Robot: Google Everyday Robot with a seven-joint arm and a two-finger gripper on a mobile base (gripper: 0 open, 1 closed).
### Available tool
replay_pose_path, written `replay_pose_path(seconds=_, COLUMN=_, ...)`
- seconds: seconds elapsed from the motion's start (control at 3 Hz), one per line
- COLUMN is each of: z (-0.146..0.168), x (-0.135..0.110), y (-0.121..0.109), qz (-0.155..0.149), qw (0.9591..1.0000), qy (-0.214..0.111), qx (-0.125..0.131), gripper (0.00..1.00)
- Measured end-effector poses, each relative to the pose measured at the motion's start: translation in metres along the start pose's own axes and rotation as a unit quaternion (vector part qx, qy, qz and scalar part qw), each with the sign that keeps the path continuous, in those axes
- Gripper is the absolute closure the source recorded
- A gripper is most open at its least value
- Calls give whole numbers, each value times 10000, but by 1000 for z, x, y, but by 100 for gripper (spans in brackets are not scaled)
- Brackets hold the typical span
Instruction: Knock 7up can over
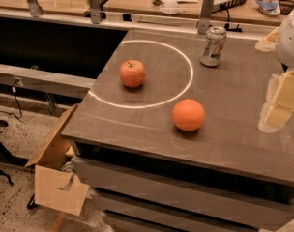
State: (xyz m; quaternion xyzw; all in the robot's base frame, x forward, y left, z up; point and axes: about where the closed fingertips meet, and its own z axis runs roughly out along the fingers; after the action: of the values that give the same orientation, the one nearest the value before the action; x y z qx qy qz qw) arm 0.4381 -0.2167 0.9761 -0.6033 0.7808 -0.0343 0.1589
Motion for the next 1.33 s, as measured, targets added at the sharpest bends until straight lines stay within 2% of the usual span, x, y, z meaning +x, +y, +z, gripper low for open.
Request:
replay_pose_path(seconds=0.33, z=0, x=0, y=0, qz=0, qw=10000, qy=0, qx=1, gripper=0)
replay_pose_path(seconds=0.67, z=4, x=9, y=-9, qz=424, qw=9988, qy=-97, qx=234, gripper=0)
replay_pose_path(seconds=1.0, z=25, x=67, y=-29, qz=1818, qw=9786, qy=-552, qx=790, gripper=0)
replay_pose_path(seconds=1.33, z=29, x=98, y=-46, qz=2425, qw=9557, qy=-1093, qx=1261, gripper=0)
